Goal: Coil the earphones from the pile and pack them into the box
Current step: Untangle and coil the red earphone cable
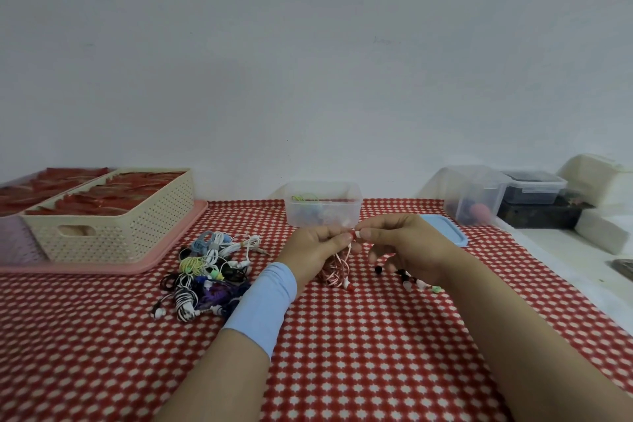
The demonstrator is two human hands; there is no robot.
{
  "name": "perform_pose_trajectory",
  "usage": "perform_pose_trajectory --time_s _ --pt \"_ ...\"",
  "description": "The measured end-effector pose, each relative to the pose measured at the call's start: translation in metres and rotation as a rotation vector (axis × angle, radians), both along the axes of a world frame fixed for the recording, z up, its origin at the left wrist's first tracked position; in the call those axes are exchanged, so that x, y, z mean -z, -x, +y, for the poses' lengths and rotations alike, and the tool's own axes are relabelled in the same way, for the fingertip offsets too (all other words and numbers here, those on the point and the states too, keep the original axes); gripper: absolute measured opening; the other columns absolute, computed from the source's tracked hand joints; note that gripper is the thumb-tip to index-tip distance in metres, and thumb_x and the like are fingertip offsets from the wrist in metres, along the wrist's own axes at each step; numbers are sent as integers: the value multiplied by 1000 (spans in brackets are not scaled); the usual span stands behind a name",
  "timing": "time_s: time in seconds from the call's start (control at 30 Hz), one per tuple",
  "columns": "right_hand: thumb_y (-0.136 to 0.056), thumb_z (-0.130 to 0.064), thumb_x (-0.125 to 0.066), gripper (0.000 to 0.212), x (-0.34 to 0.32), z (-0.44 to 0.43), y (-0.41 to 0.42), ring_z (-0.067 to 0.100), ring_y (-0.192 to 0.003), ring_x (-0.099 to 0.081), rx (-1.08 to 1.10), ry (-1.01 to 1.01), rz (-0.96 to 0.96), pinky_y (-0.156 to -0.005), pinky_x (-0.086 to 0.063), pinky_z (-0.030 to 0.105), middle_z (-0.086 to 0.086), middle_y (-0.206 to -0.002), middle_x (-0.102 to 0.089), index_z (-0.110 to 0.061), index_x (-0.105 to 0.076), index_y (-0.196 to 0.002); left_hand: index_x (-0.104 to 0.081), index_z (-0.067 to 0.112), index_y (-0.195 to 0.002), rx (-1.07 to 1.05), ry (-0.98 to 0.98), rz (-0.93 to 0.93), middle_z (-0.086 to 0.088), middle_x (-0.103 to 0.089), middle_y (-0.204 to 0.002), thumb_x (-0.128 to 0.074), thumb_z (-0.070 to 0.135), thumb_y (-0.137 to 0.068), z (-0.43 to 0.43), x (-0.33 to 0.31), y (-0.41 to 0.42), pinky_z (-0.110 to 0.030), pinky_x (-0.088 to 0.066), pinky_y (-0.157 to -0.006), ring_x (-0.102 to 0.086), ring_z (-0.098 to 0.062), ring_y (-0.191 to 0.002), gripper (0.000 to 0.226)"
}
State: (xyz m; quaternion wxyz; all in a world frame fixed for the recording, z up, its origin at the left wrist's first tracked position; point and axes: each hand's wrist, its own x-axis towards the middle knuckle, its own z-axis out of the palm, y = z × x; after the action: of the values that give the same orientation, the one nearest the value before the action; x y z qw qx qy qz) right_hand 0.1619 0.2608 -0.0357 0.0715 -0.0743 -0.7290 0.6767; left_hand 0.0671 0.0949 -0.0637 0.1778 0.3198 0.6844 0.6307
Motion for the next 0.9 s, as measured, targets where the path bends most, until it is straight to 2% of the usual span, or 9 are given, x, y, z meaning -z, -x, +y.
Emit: perform_pose_trajectory --time_s 0.1,0.27,0.47,0.6,0.73,0.9 --pt "-85 -15 -71 24 -1 0 -1 17 -64 -62 -46 19 -25 -45 -41 23 17 -92 -72 -3 -75 -105 -77 23 -101 4 21 36 4 -78 -92 -64 22 -94 -1 0 1 -24 -47 -92 -70 -8 -97 14" --pt "-74 -23 -74 31 -2 4 -2 16 -68 -63 -81 2 -95 -46 -41 22 12 -92 -73 -10 -79 -102 -77 25 -97 0 51 81 5 -78 -92 -68 22 -92 -1 1 2 -31 -48 -101 -70 -7 -98 11" --pt "-89 -15 -70 15 0 3 -1 14 -68 -63 -69 -27 -117 -47 -42 22 12 -92 -73 -11 -80 -99 -78 27 -87 -2 64 126 7 -78 -88 -70 21 -90 -2 0 -1 -33 -51 -99 -70 -4 -89 11" --pt "-91 -14 -68 16 3 3 0 14 -67 -63 -69 -14 -127 -47 -41 22 11 -92 -73 -10 -79 -102 -79 25 -84 30 84 152 8 -77 -84 -68 18 -91 -3 -1 0 -26 -50 -91 -68 1 -83 14" --pt "-88 -17 -68 19 2 5 -3 12 -69 -65 -130 31 -109 -45 -43 19 8 -91 -73 -11 -77 -103 -77 17 -93 89 -35 -7 1 -77 -84 -66 12 -91 -2 0 -1 -25 -49 -83 -68 -3 -78 13" --pt "-85 -17 -69 27 -1 7 -7 13 -73 -66 -148 22 -108 -45 -46 21 10 -94 -73 -8 -76 -109 -77 15 -94 87 -24 -14 -2 -76 -83 -65 10 -91 0 1 -2 -21 -49 -71 -63 -3 -65 13"
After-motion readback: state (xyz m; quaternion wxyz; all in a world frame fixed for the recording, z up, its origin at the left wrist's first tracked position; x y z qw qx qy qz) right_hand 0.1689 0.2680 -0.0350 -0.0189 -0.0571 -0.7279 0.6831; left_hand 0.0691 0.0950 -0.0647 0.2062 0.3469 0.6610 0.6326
